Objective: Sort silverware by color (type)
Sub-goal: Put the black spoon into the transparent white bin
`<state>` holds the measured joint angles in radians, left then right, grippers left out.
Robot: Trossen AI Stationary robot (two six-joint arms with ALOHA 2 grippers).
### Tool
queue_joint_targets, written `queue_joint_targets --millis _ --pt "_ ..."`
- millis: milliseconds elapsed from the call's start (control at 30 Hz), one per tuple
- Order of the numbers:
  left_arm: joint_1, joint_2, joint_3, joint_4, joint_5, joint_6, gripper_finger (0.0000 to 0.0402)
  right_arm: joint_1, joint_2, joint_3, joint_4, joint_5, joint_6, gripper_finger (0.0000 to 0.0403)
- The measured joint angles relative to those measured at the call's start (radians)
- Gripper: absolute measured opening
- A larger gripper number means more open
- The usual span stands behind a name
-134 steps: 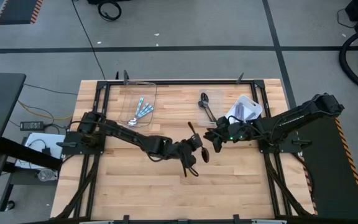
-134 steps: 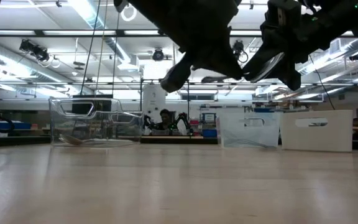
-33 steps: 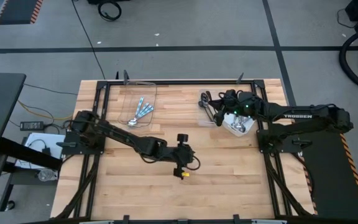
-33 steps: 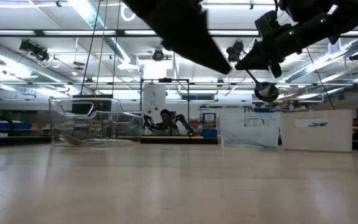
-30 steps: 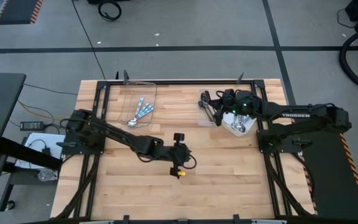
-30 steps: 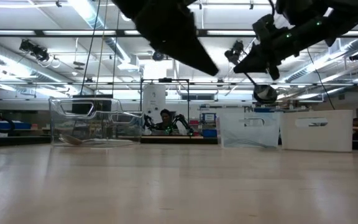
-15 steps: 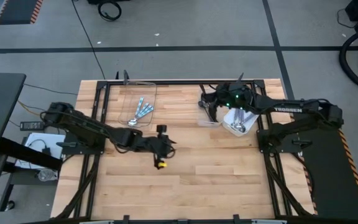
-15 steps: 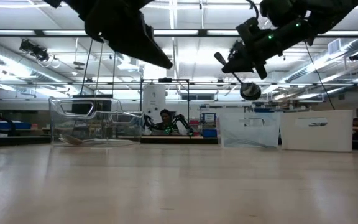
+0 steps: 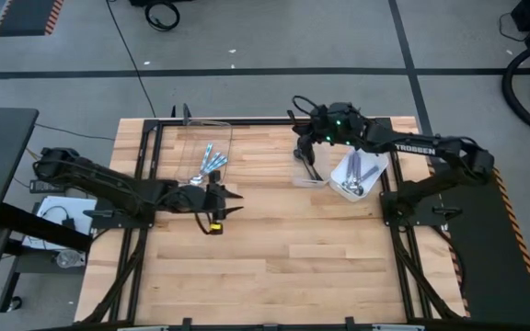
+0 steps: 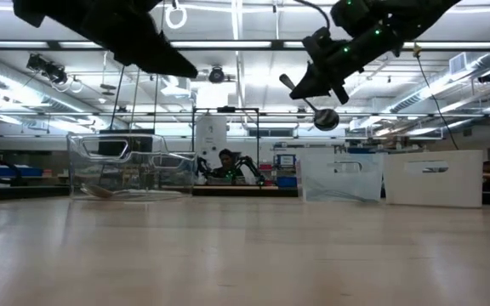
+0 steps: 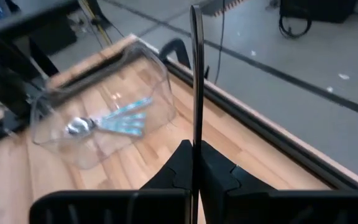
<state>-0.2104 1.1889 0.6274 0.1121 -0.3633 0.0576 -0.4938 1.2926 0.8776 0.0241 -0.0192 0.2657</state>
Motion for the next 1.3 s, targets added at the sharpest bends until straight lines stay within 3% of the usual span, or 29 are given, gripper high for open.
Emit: queue_joint_targets --millis 267,600,1300 --pt "0.000 -0.074 -0.096 0.046 -0.010 -0.026 0.0141 -0.053 0.083 0.036 -0.061 0.105 -0.020 0.0016" --pt "0.022 -0.194 -0.205 0.105 -0.022 -0.013 0.0141 -0.050 0.129 0.029 -0.131 0.113 0.021 0.0016" --pt "0.017 -0.248 -0.213 0.092 -0.021 -0.047 0.0141 -0.042 0.126 0.023 -0.224 0.099 0.057 0.0016"
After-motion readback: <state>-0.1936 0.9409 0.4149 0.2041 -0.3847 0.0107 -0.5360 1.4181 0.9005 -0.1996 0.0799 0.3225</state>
